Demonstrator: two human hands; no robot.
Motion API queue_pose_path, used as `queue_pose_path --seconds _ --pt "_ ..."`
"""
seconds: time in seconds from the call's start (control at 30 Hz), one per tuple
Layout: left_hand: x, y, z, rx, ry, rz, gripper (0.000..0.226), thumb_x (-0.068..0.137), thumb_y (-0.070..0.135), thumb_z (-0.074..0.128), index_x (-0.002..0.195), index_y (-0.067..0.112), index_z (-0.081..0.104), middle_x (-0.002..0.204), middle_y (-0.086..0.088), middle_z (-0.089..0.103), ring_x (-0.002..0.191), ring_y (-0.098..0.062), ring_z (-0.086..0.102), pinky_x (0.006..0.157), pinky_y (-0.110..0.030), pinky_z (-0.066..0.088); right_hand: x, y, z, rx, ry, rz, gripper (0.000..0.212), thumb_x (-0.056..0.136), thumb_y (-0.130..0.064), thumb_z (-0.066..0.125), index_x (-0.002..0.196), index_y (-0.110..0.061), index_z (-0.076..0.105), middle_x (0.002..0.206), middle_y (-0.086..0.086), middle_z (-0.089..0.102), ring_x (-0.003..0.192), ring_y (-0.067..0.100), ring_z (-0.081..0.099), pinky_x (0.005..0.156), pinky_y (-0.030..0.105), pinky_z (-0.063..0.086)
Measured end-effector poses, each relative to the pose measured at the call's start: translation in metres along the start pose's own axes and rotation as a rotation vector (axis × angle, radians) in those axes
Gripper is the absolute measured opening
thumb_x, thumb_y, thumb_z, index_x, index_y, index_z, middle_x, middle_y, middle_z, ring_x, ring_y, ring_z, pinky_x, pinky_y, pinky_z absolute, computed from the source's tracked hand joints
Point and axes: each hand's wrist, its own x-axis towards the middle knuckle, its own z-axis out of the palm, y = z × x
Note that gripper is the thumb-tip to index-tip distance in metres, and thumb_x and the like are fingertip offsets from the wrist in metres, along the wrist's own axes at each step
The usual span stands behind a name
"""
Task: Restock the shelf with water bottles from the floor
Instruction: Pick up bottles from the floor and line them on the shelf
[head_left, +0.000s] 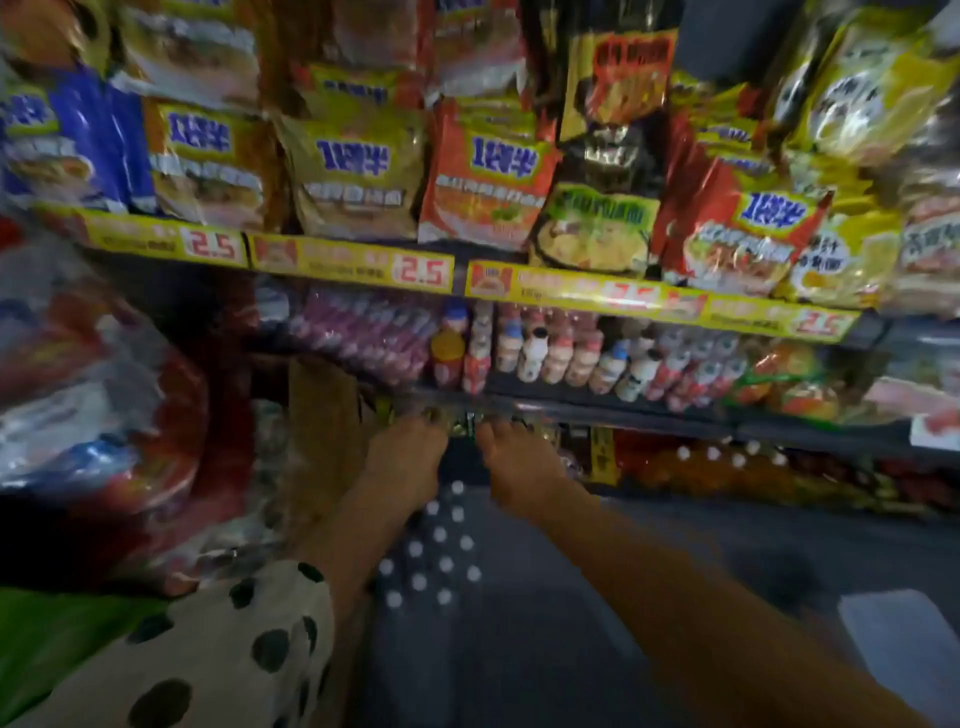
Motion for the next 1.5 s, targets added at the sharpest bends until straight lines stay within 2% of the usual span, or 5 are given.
queue_pose_path --seconds 0.3,0.47,0.83,1.07,1.5 --pt "0.039 0.011 0.284 -0.097 -0.172 -0.065 0.035 0.079 0.019 0.074 0.112 0.013 0.065 0.110 -0.008 0.065 0.102 -0.021 0.064 0.085 -0.029 0.052 0.043 -0.009 0.310 0.077 -0.321 0.028 0.060 0.084 -0.014 0.061 0.136 -0.008 0.033 0.134 0.014 0.042 0.121 0.031 0.044 0.095 0.039 0.041" --pt "0.064 -0.005 0.425 -0.077 -0.393 -0.074 0.041 0.090 0.006 0.053 0.131 0.012 0.046 0.133 -0.007 0.050 0.124 -0.023 0.048 0.099 -0.033 0.044 0.093 -0.040 0.455 0.089 -0.367 0.026 0.062 0.084 -0.010 0.059 0.139 -0.009 0.031 0.131 0.016 0.047 0.119 0.032 0.050 0.093 0.038 0.044" --pt "0.091 -0.037 0.544 -0.058 -0.363 -0.113 0.040 0.091 0.008 0.056 0.129 0.015 0.046 0.131 -0.006 0.051 0.124 -0.023 0.048 0.098 -0.032 0.042 0.158 -0.062 0.589 -0.009 -0.327 -0.021 0.032 0.094 -0.006 0.044 0.126 -0.008 0.041 0.121 0.018 0.057 0.112 0.035 0.058 0.089 0.041 0.047" --pt "0.065 -0.032 0.472 -0.150 -0.391 -0.070 0.041 0.088 0.002 0.056 0.127 0.012 0.047 0.129 -0.007 0.052 0.119 -0.023 0.050 0.094 -0.031 0.045 0.115 -0.045 0.482 0.076 -0.348 -0.125 0.045 0.088 -0.006 0.050 0.132 -0.009 0.041 0.117 0.018 0.059 0.106 0.035 0.059 0.083 0.039 0.048" --pt "-0.023 0.003 0.074 -0.274 -0.161 0.163 0.053 0.070 0.028 0.076 0.118 0.020 0.055 0.114 -0.002 0.062 0.103 -0.023 0.060 0.089 -0.035 0.051 -0.039 0.007 -0.038 -0.074 -0.097 -0.438 0.032 0.085 -0.027 0.062 0.113 -0.014 0.052 0.102 0.011 0.062 0.090 0.029 0.058 0.073 0.035 0.043"
